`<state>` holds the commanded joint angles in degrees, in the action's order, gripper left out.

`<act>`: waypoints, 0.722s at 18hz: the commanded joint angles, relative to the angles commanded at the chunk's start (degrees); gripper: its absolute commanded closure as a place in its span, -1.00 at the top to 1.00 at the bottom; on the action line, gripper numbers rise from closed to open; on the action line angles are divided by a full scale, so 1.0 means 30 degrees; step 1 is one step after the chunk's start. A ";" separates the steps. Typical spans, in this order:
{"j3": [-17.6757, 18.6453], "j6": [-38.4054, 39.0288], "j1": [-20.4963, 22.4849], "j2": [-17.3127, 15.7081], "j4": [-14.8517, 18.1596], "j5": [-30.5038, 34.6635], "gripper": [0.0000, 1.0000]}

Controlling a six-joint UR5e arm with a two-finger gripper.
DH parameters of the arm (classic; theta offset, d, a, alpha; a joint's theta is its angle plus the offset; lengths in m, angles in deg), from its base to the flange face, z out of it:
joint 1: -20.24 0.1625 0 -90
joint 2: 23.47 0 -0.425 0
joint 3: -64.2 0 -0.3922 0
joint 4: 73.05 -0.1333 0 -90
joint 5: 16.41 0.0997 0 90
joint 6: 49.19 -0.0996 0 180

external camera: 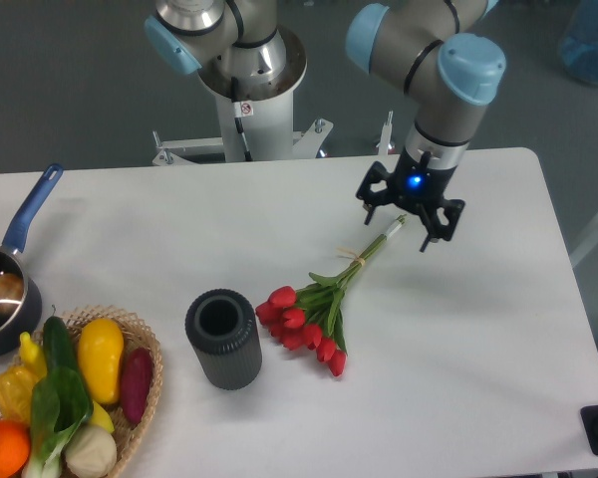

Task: Pick up the flowers from the table
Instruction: 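Move the open gripper over the stems of the red tulip bundle, then lower the gripper onto the tulip stems and close it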

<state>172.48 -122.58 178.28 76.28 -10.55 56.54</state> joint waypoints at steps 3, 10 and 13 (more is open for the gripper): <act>-0.0029 0.0233 -0.0676 0.0645 -0.0147 -0.0059 1.00; -0.0058 0.2050 -0.2054 0.2518 -0.2254 -0.0175 1.00; -0.0146 0.2021 -0.2376 0.3339 -0.2491 -0.0088 1.00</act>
<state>172.04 -116.51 171.15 86.30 -18.03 56.28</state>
